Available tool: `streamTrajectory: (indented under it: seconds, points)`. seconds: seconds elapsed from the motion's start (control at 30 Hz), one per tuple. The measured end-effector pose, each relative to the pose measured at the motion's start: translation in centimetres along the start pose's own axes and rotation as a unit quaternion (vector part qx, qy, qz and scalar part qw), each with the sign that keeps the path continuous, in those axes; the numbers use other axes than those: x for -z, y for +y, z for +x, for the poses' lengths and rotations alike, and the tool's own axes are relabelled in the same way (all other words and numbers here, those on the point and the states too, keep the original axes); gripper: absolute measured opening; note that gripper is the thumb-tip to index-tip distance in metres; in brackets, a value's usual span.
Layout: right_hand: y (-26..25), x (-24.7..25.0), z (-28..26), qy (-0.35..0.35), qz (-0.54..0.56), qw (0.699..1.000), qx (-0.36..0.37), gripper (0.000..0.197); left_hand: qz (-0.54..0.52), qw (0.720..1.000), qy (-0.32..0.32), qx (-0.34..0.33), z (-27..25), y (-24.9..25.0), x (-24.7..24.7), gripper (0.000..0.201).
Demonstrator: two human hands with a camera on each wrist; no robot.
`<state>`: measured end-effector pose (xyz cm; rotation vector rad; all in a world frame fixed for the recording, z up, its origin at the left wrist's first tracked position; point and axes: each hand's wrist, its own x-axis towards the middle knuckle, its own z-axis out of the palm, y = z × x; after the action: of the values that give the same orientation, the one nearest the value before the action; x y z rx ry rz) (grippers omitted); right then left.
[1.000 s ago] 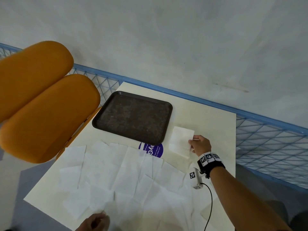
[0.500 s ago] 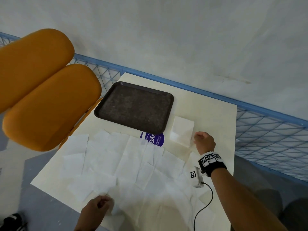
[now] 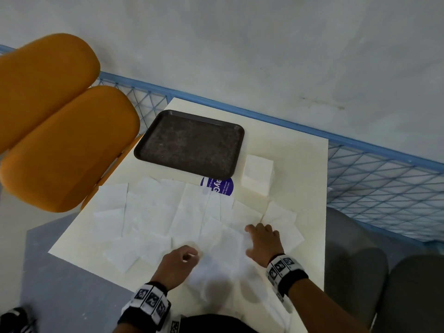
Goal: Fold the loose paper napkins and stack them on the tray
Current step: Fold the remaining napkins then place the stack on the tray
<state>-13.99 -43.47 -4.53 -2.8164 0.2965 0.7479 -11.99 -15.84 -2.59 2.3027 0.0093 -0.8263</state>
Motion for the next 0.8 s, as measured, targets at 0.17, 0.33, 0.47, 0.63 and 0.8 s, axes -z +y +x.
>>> streamTrajectory:
  seconds: [0.17,0.33,0.47,0.63,0.8]
  points:
    - [0.1,0.2,0.1,-0.015,-0.004,1.0,-0.01,0.021,0.008,0.999,-0.024,-0.035,0.7,0.9,1.2,0.008]
    - [0.6,1.1,-0.4,0.015,0.066,0.998,-0.006,0.018,-0.016,0.999,-0.027,-0.04,0.7,1.3,1.7,0.01]
    - [1.1,5.2,-1.7,0.02,0.206,0.977,0.055,0.013,-0.109,0.99,-0.042,-0.08,-0.1,3.5,1.7,0.039]
    - [0.4,12.2,-3.3,0.045,0.24,0.958,0.153,0.009,-0.201,0.961,-0.157,-0.105,-0.8,8.0,0.2,0.075]
    - [0.7,17.5,-4.9,0.088,0.261,0.944,0.18,0.01,-0.21,0.954,-0.124,-0.177,-3.3,12.1,-1.2,0.021]
